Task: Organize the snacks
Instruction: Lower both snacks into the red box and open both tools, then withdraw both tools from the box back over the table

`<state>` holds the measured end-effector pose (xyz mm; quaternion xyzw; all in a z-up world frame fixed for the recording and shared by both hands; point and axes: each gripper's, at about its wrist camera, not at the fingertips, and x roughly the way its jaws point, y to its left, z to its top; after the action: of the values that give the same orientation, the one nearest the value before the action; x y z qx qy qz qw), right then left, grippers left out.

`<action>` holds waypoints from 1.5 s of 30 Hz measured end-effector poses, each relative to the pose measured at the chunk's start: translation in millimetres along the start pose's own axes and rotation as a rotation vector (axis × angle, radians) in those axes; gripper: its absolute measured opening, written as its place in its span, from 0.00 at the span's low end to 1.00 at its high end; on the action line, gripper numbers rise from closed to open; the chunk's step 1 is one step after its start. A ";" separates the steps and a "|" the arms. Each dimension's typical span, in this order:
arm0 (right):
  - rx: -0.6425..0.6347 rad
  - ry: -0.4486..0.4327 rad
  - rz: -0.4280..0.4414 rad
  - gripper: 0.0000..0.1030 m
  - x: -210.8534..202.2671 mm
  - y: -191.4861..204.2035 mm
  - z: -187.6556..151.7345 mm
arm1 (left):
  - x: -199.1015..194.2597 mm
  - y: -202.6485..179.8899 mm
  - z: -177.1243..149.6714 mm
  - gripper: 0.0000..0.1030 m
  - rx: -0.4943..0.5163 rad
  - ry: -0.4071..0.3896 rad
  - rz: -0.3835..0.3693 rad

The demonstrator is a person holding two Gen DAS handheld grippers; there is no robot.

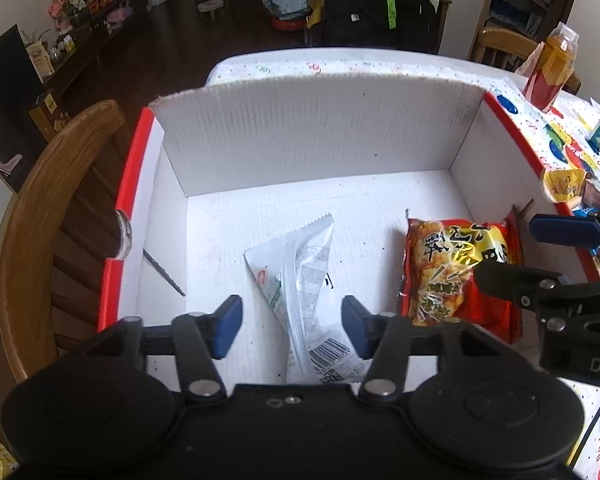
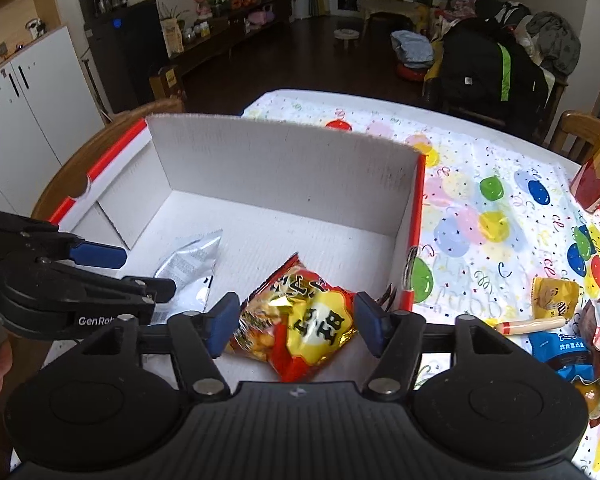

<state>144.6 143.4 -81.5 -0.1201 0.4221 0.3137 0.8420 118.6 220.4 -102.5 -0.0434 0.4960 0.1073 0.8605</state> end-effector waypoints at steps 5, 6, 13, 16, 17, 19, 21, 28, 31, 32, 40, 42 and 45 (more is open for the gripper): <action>0.012 -0.031 -0.007 0.68 -16.1 -3.0 0.3 | -15.2 -2.5 -0.7 0.69 0.008 -0.057 -0.002; 0.016 -0.040 -0.006 0.69 -20.3 -3.7 0.1 | -18.2 -2.0 -0.2 0.71 0.005 -0.067 -0.007; 0.036 -0.099 0.007 0.77 -51.8 -8.0 -1.5 | -44.4 -6.5 1.9 0.78 -0.001 -0.142 -0.038; 0.041 -0.122 0.005 0.78 -66.5 -10.7 -3.1 | -56.9 -10.2 2.6 0.79 -0.002 -0.174 -0.064; 0.044 -0.130 0.003 0.78 -71.7 -12.0 -3.8 | -61.4 -12.4 2.2 0.80 0.000 -0.185 -0.071; 0.048 -0.148 -0.001 0.79 -81.8 -14.1 -6.0 | -70.3 -16.9 1.7 0.82 0.006 -0.210 -0.082; 0.057 -0.164 -0.003 0.80 -92.4 -17.8 -9.0 | -77.9 -22.1 0.8 0.84 0.017 -0.235 -0.094; 0.096 -0.220 -0.018 0.83 -128.9 -36.2 -22.2 | -102.7 -42.8 -4.9 0.89 0.040 -0.300 -0.147; 0.122 -0.243 -0.035 0.85 -143.8 -46.6 -30.7 | -111.6 -53.9 -6.4 0.91 0.053 -0.324 -0.173; 0.132 -0.250 -0.038 0.85 -148.9 -51.1 -34.0 | -114.2 -58.3 -7.3 0.93 0.060 -0.332 -0.181; 0.195 -0.285 -0.100 0.86 -181.8 -91.2 -64.4 | -127.1 -99.8 -14.1 0.99 0.116 -0.385 -0.231; 0.212 -0.290 -0.118 0.86 -188.7 -102.9 -73.8 | -128.9 -111.3 -15.0 0.99 0.134 -0.393 -0.236; 0.239 -0.294 -0.148 0.86 -196.8 -119.8 -87.1 | -128.2 -127.4 -16.0 1.00 0.152 -0.398 -0.249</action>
<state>76.8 -74.0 12.2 -0.0030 0.3190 0.2126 0.9236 71.9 75.3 -4.0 -0.0174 0.3144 -0.0307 0.9486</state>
